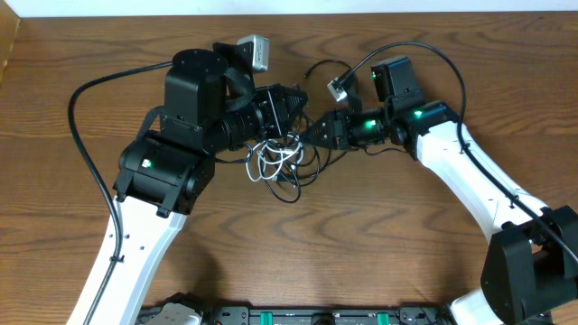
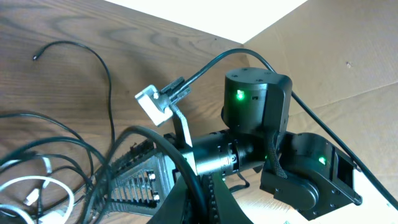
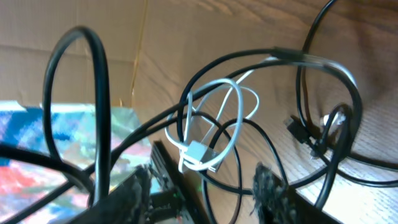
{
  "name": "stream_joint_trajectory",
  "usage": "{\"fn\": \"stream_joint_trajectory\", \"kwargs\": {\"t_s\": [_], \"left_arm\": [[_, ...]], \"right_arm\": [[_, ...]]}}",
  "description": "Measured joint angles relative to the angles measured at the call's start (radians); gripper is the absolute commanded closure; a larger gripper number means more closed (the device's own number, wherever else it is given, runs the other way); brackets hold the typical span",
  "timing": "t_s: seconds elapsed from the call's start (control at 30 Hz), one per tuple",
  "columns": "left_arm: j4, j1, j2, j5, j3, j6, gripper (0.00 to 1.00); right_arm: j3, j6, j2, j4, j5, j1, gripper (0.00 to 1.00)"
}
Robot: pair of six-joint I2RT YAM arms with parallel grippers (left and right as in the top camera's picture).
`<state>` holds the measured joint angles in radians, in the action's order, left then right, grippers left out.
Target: Untangle cables
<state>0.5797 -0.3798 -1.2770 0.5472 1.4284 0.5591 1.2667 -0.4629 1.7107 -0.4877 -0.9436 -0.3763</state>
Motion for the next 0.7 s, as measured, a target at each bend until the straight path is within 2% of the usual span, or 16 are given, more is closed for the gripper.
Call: {"fn": "stream_joint_trajectory", "kwargs": {"t_s": [0.37,0.53,0.6,0.7], "left_arm": [[-0.101,0.0,-0.001,0.122,0.0,0.021,0.93],[-0.105,0.0,-0.001,0.151,0.0,0.022,0.92],[-0.105,0.0,-0.001,0.156,0.0,0.022,0.92],[-0.085,0.0,-0.001,0.158,0.0,0.021,0.93]], "right_arm": [[0.0,-0.129,0.0,0.018,0.113,-0.055,0.43],[0.0,-0.188,0.0,0.076,0.14,-0.068,0.77],[0.0,-0.206,0.0,0.086,0.153,-0.067,0.98],[0.0,-0.225,0.0,0.079,0.178,-0.067,0.98]]}}
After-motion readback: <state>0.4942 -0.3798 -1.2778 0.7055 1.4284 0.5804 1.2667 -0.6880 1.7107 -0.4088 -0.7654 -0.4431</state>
